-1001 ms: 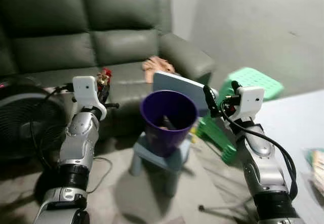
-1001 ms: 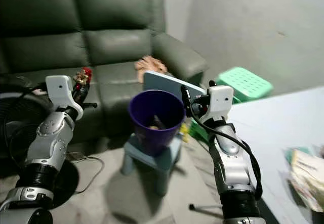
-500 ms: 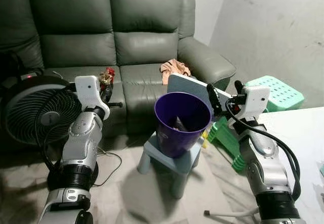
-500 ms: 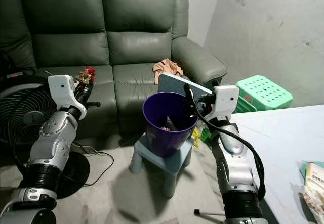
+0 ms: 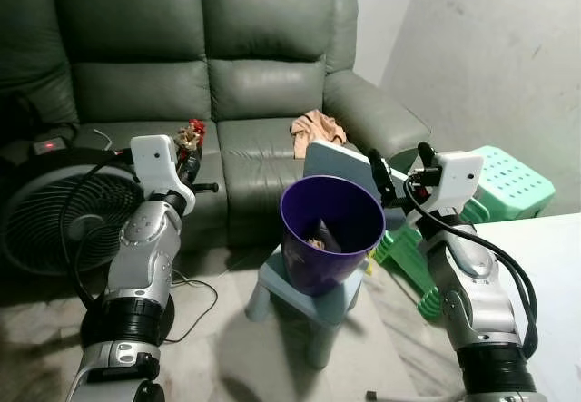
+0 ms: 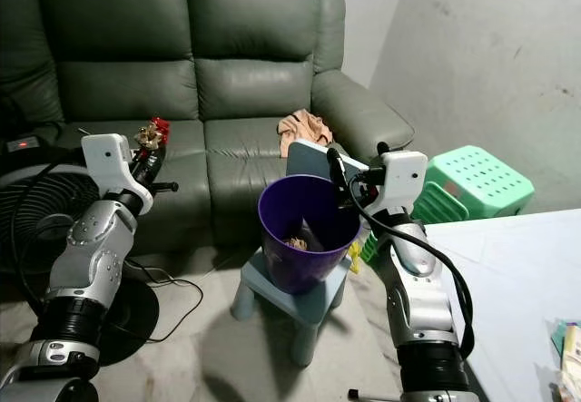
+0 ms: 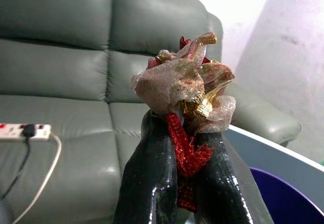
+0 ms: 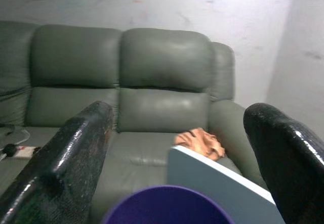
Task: Picking trash to rubbish bin
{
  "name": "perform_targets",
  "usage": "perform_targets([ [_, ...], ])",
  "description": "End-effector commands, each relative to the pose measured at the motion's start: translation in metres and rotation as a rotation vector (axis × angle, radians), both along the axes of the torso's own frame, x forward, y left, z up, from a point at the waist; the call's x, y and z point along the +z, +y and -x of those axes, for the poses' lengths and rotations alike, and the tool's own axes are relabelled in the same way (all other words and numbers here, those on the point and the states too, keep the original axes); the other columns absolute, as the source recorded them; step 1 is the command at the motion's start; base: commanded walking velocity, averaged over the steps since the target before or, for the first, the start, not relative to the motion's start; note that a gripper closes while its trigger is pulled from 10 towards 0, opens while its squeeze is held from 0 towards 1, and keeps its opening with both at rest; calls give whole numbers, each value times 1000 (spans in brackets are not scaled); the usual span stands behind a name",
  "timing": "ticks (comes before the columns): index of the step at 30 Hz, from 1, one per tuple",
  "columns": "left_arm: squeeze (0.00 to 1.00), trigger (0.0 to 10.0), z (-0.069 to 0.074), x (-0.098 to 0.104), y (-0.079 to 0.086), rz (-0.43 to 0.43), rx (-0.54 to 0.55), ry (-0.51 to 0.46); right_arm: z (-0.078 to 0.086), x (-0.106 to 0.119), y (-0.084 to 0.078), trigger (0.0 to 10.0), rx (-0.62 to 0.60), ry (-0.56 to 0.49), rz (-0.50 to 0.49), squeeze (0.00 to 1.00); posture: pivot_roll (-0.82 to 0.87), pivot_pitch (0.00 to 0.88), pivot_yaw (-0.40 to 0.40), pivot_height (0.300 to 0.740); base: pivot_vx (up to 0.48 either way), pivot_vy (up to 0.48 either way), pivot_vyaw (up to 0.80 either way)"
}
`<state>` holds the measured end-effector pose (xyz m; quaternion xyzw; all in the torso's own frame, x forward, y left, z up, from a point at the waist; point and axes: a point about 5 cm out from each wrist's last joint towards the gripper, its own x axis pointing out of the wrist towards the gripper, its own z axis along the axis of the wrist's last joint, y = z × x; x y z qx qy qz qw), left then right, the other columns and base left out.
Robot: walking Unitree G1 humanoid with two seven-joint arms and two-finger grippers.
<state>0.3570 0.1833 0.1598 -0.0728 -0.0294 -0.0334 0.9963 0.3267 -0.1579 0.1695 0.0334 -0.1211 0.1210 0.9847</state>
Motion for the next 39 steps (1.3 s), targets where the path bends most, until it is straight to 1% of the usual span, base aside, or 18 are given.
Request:
perform_targets([
  [1, 0, 10000, -1, 2, -12, 4, -38, -3, 1, 3, -11, 10000, -29, -9, 6, 0, 40, 0, -110, 740, 428, 0, 0],
  [7, 0, 10000, -1, 2, -14, 5, -38, 2, 1, 3, -11, 10000, -28, -12, 2, 0, 42, 0, -110, 740, 413, 0, 0],
  [9, 0, 10000, -1, 2, -14, -6, -35, -1, 1, 3, -11, 10000, -26, -11, 2, 0, 42, 0, -111, 740, 332, 0, 0],
  [11, 0, 10000, -2, 3, -14, -13, -16, 0, 1, 3, -10, 10000, -23, -10, 3, 0, 43, 0, -112, 740, 0, 0, 0],
  [14, 0, 10000, -2, 4, -15, -51, 1, -10, 1, 4, -10, 10000, -18, -11, 5, 0, 42, 0, -110, 740, 0, 0, 0],
  [17, 0, 10000, -2, 2, -17, -55, -9, 0, 1, 3, -9, 10000, -12, -10, 10, 0, 41, 0, -112, 740, 0, 0, 0],
  [20, 0, 10000, -1, 2, -18, -71, -24, -15, 2, 3, -8, 10000, 3, -7, 15, 0, 41, 0, -113, 740, 0, 0, 0],
  [23, 0, 10000, 1, 0, -19, -67, -47, -9, 3, 2, -7, 10000, 32, 3, 33, 0, 41, 0, -113, 740, 0, 0, 0],
  [24, 0, 10000, 1, 0, -18, -87, -46, -9, 4, 2, -6, 10000, 54, 1, 43, 0, 41, 0, -113, 740, 0, 0, 0],
  [25, 0, 10000, 3, -3, -18, -88, -67, -3, 4, 2, -5, 10000, 83, 7, 61, 0, 41, 0, -113, 740, 0, 0, 0],
  [27, 0, 10000, 3, -3, -18, -86, -76, -2, 5, 2, -5, 10000, 93, 11, 67, 0, 40, 0, -114, 740, 0, 0, 0],
  [29, 0, 10000, 7, -7, -18, -92, -118, 5, 6, 2, -5, 10000, 139, 28, 93, 0, 39, 0, -116, 740, 0, 0, 0],
  [33, 0, 10000, 11, -13, -17, -150, -160, 20, 8, 2, -6, 10000, 198, 37, 151, 0, 36, 0, -120, 740, 0, 0, 0],
  [34, 0, 10000, 11, -13, -17, -150, -160, 20, 8, 2, -6, 10000, 198, 37, 151, 0, 36, 0, -120, 740, 0, 0, 0],
  [36, 0, 10000, 14, -17, -17, -155, -183, 34, 10, 3, -6, 10000, 249, 49, 179, 0, 34, 0, -123, 740, 0, 0, 0],
  [39, 0, 10000, 18, -23, -18, -163, -203, 56, 12, 5, -7, 10000, 282, 54, 215, 0, 31, 23, -131, 740, 0, 0, 0],
])
